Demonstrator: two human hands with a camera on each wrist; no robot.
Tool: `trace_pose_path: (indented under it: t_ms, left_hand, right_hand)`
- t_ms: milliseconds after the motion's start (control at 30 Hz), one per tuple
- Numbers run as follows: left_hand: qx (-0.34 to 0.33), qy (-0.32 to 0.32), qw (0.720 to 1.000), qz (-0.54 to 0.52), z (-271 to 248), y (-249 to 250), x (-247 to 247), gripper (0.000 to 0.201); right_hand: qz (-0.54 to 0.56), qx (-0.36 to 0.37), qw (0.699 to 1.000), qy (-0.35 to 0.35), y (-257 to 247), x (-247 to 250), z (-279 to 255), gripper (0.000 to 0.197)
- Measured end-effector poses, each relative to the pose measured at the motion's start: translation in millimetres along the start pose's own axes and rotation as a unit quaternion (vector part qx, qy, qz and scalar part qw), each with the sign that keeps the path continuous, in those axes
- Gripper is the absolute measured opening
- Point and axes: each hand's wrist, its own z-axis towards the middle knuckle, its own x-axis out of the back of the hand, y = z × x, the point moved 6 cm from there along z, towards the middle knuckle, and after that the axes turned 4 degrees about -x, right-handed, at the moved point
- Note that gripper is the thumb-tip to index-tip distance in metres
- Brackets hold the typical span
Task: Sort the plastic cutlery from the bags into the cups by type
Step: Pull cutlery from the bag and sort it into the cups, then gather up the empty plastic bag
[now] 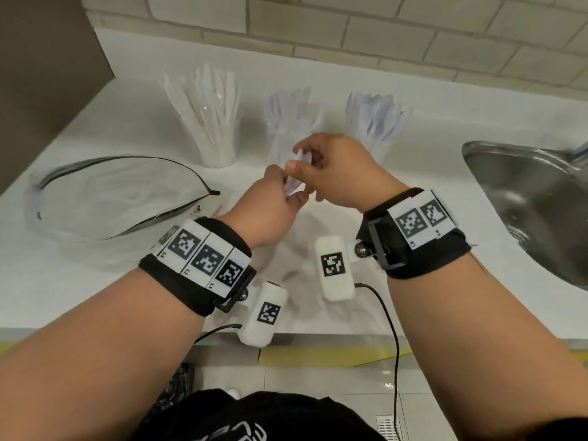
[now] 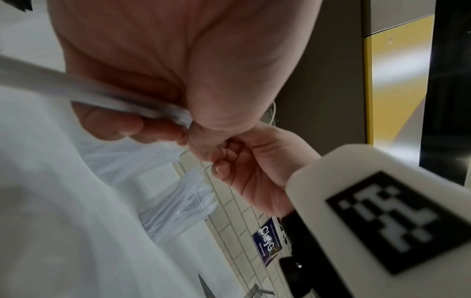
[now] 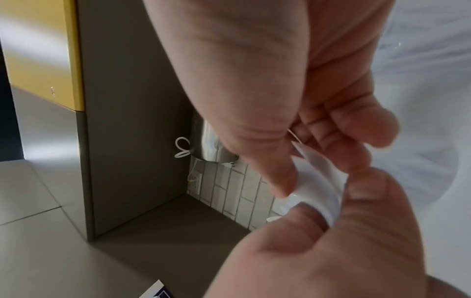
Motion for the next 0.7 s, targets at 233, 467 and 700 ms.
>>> trace_pose_path:
  t_ms: [233,467,700]
  left_hand:
    - [-0.019,-0.02,1.0,0.006,-12,10,-5,0.035]
    - [0.011,0.013,1.0,0.025,-34,-16,27,0.056]
    - [0.089,0.13,0.967,0.199,-59,-54,84,0.048]
  right_hand:
    - [0.034,-0.004,0.998,0.06,4,9,-6,0.026]
    - [-0.045,0.032,0.941,0.334,24,129,7,0.033]
    - [-0.131,0.002,0.911,0.392,68,158,33,0.038]
